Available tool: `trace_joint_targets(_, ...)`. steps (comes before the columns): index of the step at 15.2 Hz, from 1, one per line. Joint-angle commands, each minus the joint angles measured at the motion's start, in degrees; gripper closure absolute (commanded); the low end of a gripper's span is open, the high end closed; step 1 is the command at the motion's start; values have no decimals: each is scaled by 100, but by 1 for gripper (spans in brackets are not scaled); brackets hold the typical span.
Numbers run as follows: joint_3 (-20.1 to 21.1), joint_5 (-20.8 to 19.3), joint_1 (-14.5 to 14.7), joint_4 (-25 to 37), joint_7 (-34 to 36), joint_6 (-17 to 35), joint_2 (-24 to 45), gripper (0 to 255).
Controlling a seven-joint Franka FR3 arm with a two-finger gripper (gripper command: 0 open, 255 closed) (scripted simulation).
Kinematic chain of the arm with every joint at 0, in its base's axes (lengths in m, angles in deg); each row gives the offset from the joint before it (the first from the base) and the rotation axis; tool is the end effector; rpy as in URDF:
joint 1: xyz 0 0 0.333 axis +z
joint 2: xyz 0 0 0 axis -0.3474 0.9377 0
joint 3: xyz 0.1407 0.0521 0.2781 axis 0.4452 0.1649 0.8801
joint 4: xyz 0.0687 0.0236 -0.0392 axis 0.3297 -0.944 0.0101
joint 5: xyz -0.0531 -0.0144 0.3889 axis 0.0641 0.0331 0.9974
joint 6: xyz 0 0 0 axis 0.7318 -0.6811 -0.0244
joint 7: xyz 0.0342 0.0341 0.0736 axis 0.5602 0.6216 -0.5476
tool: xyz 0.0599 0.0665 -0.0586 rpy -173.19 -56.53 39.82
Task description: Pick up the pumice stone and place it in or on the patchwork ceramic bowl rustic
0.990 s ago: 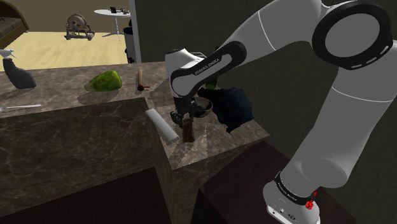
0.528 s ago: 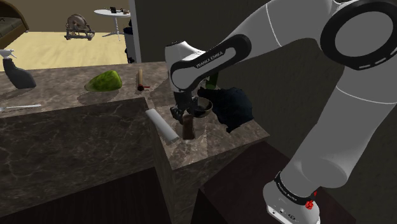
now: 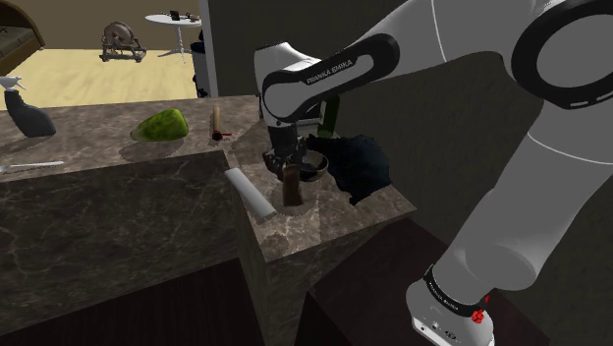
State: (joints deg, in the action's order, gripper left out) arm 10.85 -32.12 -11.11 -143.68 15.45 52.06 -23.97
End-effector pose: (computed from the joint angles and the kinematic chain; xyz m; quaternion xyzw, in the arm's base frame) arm 0.5103 0.1683 0.3754 0.9948 0.0230 -0.0824 0.0554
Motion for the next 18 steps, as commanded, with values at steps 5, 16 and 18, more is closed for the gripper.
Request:
trace_joint_targets(5,5,45,-1,235,-44,-421,-190,255)
trace_joint_targets(16,4,99,-4,815,-117,-1234,-429,255)
trace_joint_targets(18,4,105,-4,937,-128,-1384,-457,255)
